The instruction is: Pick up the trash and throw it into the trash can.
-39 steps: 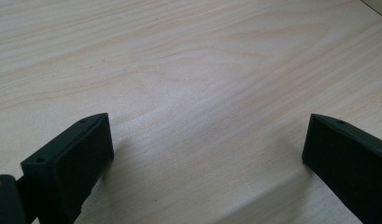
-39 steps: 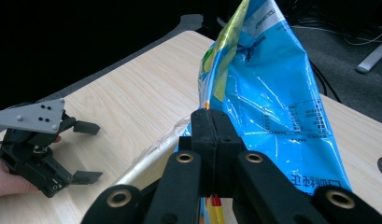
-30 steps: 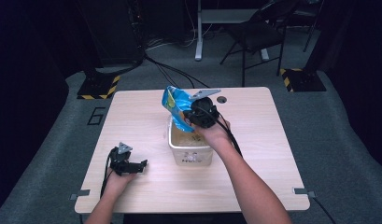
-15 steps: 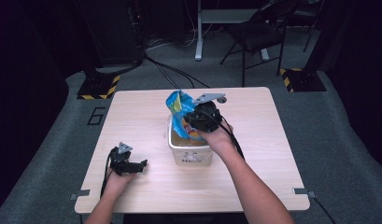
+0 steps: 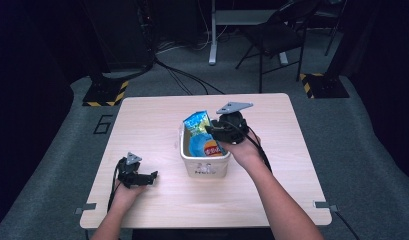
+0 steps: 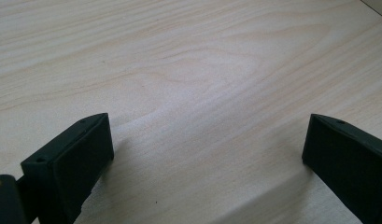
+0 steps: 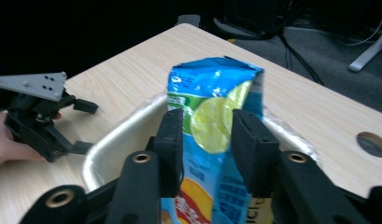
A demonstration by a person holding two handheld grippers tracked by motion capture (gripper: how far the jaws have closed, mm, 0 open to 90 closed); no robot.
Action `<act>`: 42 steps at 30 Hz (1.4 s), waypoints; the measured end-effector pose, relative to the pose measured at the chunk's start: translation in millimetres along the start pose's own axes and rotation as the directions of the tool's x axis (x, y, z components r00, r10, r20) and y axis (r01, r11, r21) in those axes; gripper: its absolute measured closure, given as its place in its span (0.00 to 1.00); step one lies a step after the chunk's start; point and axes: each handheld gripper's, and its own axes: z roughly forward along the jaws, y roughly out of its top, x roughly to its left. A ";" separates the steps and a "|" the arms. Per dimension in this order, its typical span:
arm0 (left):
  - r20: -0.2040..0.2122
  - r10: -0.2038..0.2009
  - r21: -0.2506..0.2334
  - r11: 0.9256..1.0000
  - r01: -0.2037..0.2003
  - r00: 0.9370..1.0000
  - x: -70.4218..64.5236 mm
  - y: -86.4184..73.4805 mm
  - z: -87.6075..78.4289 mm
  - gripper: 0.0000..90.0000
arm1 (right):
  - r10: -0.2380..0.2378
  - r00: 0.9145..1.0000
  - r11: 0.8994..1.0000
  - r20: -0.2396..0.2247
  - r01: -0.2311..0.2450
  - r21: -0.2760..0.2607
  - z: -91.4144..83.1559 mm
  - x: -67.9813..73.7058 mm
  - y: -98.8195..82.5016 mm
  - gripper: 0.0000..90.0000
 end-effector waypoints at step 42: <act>0.000 0.001 -0.001 1.000 -0.001 1.000 0.1 0.0 0.1 0.02 | 0.048 0.986 0.999 0.158 -0.048 -0.002 -48.2 -53.9 -101.5 0.54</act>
